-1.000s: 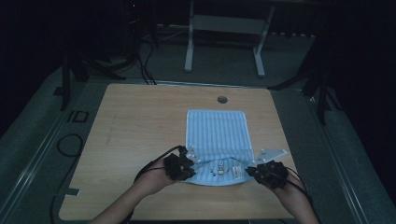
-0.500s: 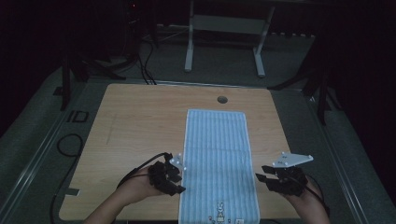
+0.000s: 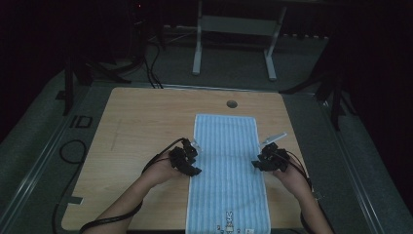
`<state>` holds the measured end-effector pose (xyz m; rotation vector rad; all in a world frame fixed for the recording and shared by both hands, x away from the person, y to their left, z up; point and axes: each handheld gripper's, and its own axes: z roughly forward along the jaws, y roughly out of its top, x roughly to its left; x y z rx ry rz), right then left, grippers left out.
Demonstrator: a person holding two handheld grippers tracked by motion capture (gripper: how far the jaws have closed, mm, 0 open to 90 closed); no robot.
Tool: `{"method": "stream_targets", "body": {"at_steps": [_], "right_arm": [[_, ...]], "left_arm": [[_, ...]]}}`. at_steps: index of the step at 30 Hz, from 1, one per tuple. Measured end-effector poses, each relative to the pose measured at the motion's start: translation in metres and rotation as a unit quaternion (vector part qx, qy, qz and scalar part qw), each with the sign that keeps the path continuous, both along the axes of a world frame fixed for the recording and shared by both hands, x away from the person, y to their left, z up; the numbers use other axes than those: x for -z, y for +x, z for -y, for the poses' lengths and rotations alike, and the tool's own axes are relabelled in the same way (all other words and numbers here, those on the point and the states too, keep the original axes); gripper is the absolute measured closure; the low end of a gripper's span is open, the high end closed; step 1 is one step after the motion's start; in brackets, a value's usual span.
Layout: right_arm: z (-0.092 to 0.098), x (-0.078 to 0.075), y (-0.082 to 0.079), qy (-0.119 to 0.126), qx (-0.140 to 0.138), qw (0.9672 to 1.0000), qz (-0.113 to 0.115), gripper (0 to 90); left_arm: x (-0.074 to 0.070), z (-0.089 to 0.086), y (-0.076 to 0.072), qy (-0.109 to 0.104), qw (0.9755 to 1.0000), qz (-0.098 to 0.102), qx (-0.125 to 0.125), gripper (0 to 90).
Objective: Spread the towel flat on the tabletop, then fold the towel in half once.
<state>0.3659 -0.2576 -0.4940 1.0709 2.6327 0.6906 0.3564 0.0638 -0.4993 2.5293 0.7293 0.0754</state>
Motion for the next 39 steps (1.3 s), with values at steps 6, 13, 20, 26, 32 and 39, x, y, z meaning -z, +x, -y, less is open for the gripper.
{"method": "stream_targets", "body": {"at_steps": [6, 13, 20, 26, 32, 39], "right_arm": [[0.002, 0.002, 0.033, -0.007, 0.020, 0.9997, -0.009, 50.8], [0.000, 0.006, 0.053, -0.031, 0.030, 0.9989, -0.017, 41.3], [0.003, 0.007, 0.063, -0.026, 0.039, 0.9987, -0.018, 38.7], [0.000, 0.007, 0.065, -0.011, 0.027, 0.9994, -0.019, 38.6], [-0.002, 0.015, 0.071, -0.026, 0.009, 0.9993, -0.026, 39.2], [-0.002, 0.029, 0.070, -0.062, -0.001, 0.9973, -0.039, 48.9]], "left_arm": [[-0.002, -0.009, 0.020, 0.000, 0.9992, 0.016, -0.035, 44.3], [-0.002, -0.014, 0.046, 0.006, 0.9968, 0.032, -0.073, 36.0], [0.000, -0.013, 0.053, -0.006, 0.9964, 0.038, -0.076, 32.1], [0.008, -0.010, 0.057, -0.014, 0.9965, 0.033, -0.075, 32.1], [0.021, -0.004, 0.066, -0.003, 0.9965, 0.037, -0.075, 32.3], [0.035, 0.006, 0.065, 0.021, 0.9975, 0.043, -0.052, 38.6]]}}
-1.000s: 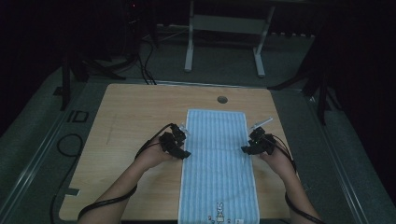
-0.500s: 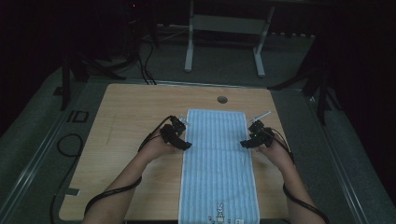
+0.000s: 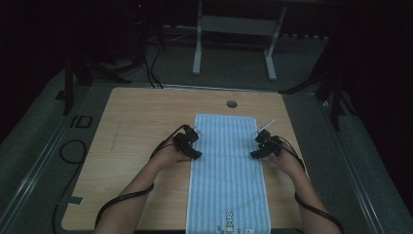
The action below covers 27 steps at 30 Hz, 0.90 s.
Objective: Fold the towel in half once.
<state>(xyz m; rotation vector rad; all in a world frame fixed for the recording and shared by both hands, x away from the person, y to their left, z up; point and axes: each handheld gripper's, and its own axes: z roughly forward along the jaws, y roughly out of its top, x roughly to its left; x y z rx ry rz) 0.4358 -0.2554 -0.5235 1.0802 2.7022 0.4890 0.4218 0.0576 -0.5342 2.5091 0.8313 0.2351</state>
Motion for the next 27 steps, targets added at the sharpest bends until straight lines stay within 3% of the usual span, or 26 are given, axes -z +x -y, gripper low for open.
{"method": "stream_targets", "body": {"at_steps": [3, 6, 9, 11, 15, 18, 20, 27], "right_arm": [[0.002, -0.001, 0.003, 0.007, -0.002, 0.9998, -0.018, 56.9], [0.000, -0.002, 0.004, 0.003, -0.007, 0.9998, -0.021, 67.8], [-0.002, -0.003, 0.006, -0.006, -0.004, 0.9998, -0.020, 79.6], [-0.002, -0.002, 0.010, -0.006, 0.000, 0.9998, -0.017, 82.1], [-0.005, -0.002, 0.018, 0.000, 0.016, 0.9998, -0.011, 83.8], [-0.007, -0.006, 0.024, -0.004, 0.023, 0.9997, 0.001, 85.9], [-0.008, -0.014, 0.026, 0.011, 0.021, 0.9997, 0.006, 86.2], [-0.016, -0.050, 0.018, 0.014, 0.000, 0.9993, 0.035, 87.3]], "left_arm": [[-0.001, 0.003, -0.001, 0.001, 0.9999, 0.004, 0.012, 44.8], [-0.002, 0.005, -0.002, -0.001, 0.9995, 0.002, 0.032, 55.9], [-0.002, 0.006, -0.001, -0.002, 0.9993, 0.002, 0.038, 75.6], [-0.003, 0.008, 0.001, 0.002, 0.9995, 0.004, 0.031, 83.1], [-0.005, 0.009, 0.008, 0.016, 0.9998, 0.002, 0.013, 85.6], [-0.013, 0.004, 0.011, 0.032, 0.9993, 0.019, -0.001, 85.6], [-0.023, -0.002, 0.014, 0.012, 0.9997, 0.014, -0.014, 85.5], [-0.059, -0.014, 0.004, 0.001, 0.9989, 0.045, -0.012, 85.4]]}}
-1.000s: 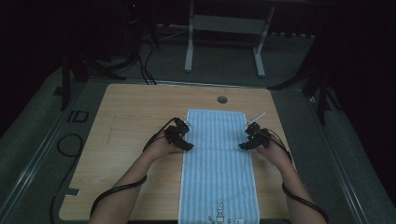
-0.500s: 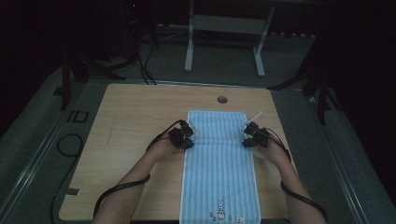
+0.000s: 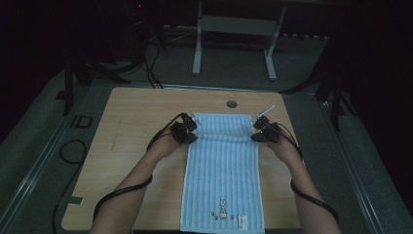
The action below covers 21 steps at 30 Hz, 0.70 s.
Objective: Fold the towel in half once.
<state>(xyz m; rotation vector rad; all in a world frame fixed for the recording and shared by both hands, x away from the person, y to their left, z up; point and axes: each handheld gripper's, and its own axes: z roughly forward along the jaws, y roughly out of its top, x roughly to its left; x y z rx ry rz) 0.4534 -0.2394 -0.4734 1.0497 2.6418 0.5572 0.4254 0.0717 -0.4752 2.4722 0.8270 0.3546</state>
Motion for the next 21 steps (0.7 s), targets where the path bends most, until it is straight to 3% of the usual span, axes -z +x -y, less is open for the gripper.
{"method": "stream_targets", "body": {"at_steps": [6, 10, 14, 16, 19, 21], "right_arm": [[-0.003, -0.041, -0.024, 0.021, -0.029, 0.9984, 0.043, 87.3], [-0.009, -0.054, -0.057, 0.030, -0.054, 0.9959, 0.066, 87.3], [-0.015, -0.042, -0.093, 0.030, -0.076, 0.9945, 0.065, 87.2], [-0.016, -0.030, -0.109, 0.035, -0.081, 0.9946, 0.055, 87.3], [-0.018, -0.013, -0.125, 0.035, -0.089, 0.9948, 0.036, 87.2], [-0.019, -0.008, -0.129, 0.034, -0.094, 0.9945, 0.029, 87.2]], "left_arm": [[-0.035, -0.020, -0.025, -0.025, 0.9991, 0.033, -0.002, 85.0], [-0.041, -0.030, -0.055, -0.025, 0.9988, 0.042, 0.009, 84.6], [-0.029, -0.038, -0.090, -0.019, 0.9988, 0.035, 0.028, 84.3], [-0.017, -0.041, -0.104, -0.017, 0.9989, 0.019, 0.040, 83.8], [0.001, -0.042, -0.122, -0.004, 0.9984, -0.008, 0.055, 83.1], [0.007, -0.042, -0.127, 0.000, 0.9982, -0.013, 0.058, 82.8]]}}
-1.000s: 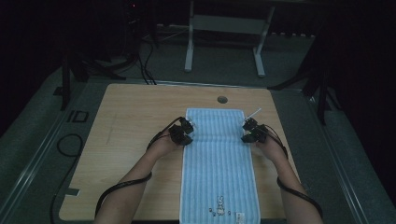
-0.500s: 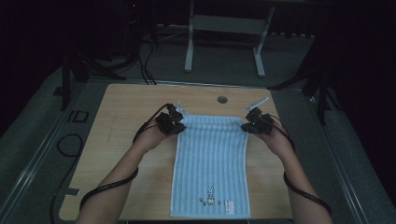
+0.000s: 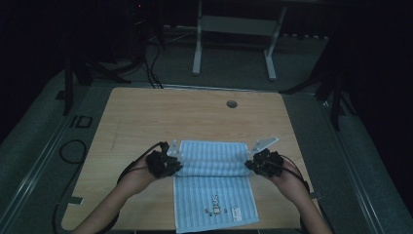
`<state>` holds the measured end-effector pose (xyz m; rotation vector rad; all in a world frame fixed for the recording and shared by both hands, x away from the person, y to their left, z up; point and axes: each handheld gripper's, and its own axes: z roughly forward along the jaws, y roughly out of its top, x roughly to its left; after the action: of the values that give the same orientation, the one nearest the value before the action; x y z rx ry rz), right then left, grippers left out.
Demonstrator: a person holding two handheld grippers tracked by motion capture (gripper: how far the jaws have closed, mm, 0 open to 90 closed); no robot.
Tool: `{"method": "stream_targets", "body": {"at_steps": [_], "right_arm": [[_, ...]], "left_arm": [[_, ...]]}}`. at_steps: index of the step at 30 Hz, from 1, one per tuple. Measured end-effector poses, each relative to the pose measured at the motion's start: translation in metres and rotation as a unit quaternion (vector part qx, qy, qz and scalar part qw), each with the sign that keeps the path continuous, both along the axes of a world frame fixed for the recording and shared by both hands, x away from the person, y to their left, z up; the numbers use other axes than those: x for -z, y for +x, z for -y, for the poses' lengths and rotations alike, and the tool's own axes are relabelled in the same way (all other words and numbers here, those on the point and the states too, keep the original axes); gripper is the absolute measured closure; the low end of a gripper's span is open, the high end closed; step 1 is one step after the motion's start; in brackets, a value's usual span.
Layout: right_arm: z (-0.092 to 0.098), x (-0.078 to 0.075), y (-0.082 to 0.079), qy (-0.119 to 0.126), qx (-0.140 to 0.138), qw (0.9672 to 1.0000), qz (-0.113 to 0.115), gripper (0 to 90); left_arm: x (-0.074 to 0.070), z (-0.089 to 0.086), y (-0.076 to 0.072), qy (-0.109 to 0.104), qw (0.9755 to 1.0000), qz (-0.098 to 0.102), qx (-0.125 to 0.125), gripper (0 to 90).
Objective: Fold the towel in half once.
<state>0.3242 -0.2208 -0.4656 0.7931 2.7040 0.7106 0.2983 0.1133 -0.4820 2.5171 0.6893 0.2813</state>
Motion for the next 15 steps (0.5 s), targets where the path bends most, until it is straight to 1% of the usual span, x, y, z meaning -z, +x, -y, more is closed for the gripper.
{"method": "stream_targets", "body": {"at_steps": [1, 2, 3, 4, 5, 6, 7, 8, 10, 11, 12, 13, 14, 15], "right_arm": [[0.000, 0.005, -0.004, 0.000, 0.000, 1.0000, -0.006, 87.2], [-0.001, 0.013, -0.008, -0.002, -0.002, 0.9998, -0.019, 87.2], [-0.001, 0.017, -0.010, -0.004, -0.003, 0.9997, -0.023, 87.1], [-0.001, 0.021, -0.012, -0.004, -0.002, 0.9996, -0.029, 87.1], [-0.001, 0.025, -0.012, -0.005, -0.004, 0.9994, -0.034, 87.1], [-0.001, 0.025, -0.012, -0.005, -0.004, 0.9994, -0.034, 87.1], [0.000, 0.033, -0.013, -0.004, 0.000, 0.9990, -0.044, 87.1], [0.000, 0.035, -0.013, -0.003, 0.002, 0.9988, -0.049, 87.0], [0.000, 0.041, -0.014, -0.005, 0.003, 0.9984, -0.057, 86.9], [0.000, 0.041, -0.014, -0.005, 0.003, 0.9984, -0.057, 86.9], [0.000, 0.047, -0.014, -0.011, 0.003, 0.9981, -0.061, 86.6], [0.000, 0.049, -0.013, -0.012, 0.002, 0.9980, -0.062, 86.6], [0.000, 0.051, -0.012, -0.013, 0.004, 0.9977, -0.066, 86.6], [0.000, 0.053, -0.011, -0.013, 0.005, 0.9977, -0.067, 86.6]], "left_arm": [[0.008, 0.001, -0.007, 0.011, 0.9997, -0.014, 0.015, 82.8], [0.012, 0.001, -0.010, 0.012, 0.9996, -0.017, 0.017, 82.7], [0.015, 0.002, -0.013, 0.014, 0.9995, -0.020, 0.018, 82.6], [0.018, 0.002, -0.014, 0.016, 0.9992, -0.029, 0.022, 82.6], [0.020, 0.002, -0.014, 0.017, 0.9991, -0.030, 0.025, 82.6], [0.020, 0.002, -0.014, 0.017, 0.9991, -0.030, 0.025, 81.8], [0.024, 0.002, -0.015, 0.014, 0.9989, -0.036, 0.025, 81.4], [0.028, 0.003, -0.015, 0.018, 0.9987, -0.040, 0.025, 80.6], [0.034, 0.003, -0.014, 0.026, 0.9981, -0.047, 0.029, 80.3], [0.034, 0.003, -0.014, 0.026, 0.9981, -0.047, 0.029, 79.4], [0.040, 0.003, -0.011, 0.035, 0.9978, -0.050, 0.028, 79.4], [0.043, 0.003, -0.008, 0.036, 0.9975, -0.053, 0.031, 79.4], [0.043, 0.003, -0.005, 0.032, 0.9976, -0.055, 0.028, 79.4], [0.044, 0.003, 0.000, 0.029, 0.9979, -0.053, 0.024, 79.4]]}}
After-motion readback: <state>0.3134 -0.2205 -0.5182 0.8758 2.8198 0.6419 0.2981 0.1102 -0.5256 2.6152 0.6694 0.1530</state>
